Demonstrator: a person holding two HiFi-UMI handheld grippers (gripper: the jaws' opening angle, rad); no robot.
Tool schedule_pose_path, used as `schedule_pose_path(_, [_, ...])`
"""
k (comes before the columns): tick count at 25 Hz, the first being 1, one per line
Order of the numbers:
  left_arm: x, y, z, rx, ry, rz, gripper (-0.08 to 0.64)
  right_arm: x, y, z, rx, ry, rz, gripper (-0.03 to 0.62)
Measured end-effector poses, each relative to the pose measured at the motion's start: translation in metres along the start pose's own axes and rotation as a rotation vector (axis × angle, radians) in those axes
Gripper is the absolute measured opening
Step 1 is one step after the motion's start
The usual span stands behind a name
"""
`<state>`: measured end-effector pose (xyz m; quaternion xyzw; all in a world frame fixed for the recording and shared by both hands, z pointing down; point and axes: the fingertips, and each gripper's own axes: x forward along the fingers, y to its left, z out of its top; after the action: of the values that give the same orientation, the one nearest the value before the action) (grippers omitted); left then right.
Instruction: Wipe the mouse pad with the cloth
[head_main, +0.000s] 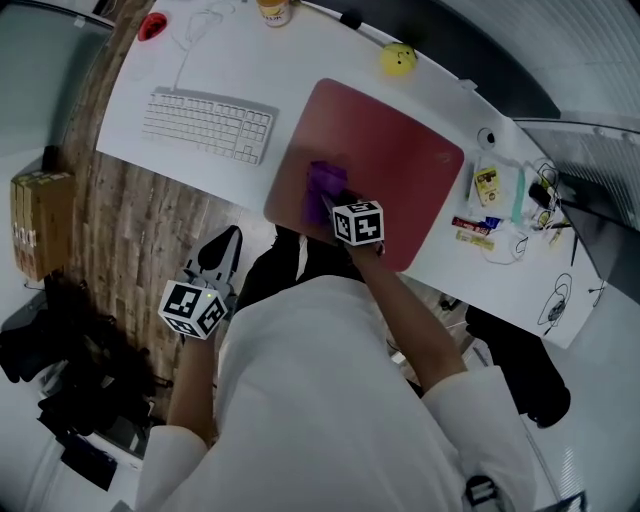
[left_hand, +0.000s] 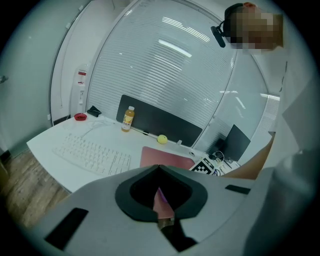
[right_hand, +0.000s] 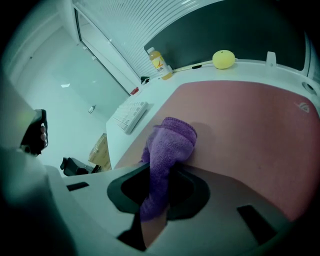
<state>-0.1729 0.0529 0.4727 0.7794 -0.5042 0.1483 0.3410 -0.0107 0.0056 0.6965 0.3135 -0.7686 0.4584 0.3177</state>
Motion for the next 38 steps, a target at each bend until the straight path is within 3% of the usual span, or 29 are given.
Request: schedule_pose_path(38, [0.101,-0.106,0.006,0.137,0.113,-0.201,0.018,-0.142,-0.168,-0.083,0.169,-0.117,-0.269,0.086])
